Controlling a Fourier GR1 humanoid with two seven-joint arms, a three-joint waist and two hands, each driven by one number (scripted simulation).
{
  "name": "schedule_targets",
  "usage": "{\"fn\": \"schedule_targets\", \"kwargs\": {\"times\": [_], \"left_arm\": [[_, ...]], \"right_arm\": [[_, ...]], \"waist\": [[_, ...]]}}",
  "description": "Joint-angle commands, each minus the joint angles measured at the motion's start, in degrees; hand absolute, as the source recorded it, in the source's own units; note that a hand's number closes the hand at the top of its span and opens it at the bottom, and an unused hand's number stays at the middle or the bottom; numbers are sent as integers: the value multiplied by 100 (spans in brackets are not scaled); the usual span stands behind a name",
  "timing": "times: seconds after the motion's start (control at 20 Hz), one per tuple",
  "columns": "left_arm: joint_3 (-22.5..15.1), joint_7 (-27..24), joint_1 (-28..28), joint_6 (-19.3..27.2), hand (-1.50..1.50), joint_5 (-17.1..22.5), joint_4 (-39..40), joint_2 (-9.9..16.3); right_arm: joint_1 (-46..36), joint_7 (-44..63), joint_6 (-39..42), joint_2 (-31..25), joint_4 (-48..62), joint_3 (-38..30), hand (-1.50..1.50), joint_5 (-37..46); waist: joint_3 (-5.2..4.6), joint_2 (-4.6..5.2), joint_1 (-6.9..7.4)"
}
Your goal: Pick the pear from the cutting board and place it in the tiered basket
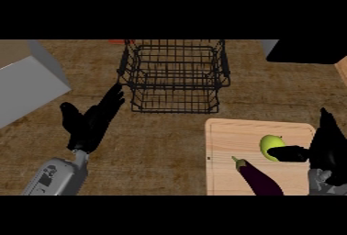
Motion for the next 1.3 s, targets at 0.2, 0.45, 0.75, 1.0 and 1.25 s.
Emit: {"fn": "schedule_targets", "kwargs": {"times": [0.2,0.45,0.75,1.0,1.25], "left_arm": [[91,-9,8,-30,0,1,43,7],[6,-63,157,32,0,-78,5,-90],[144,-149,236,-107,0,-10,37,-40],[180,-62,279,-74,0,-71,-17,5],[285,-32,162,-171,0,-35,29,0]], "right_arm": [[-1038,1774,1338,915,975,6,-150,730],[-1243,1778,1680,1693,1482,-254,-150,1286],[-1605,1779,1945,2201,1789,-612,-150,1515],[-1545,1780,1986,2213,1805,-771,-150,1864],[-1206,1781,1931,2217,1700,-691,-150,2176]], "waist": [[28,-12,-39],[34,-34,-95],[40,-49,-148],[42,-70,-199],[49,-66,-247]]}}
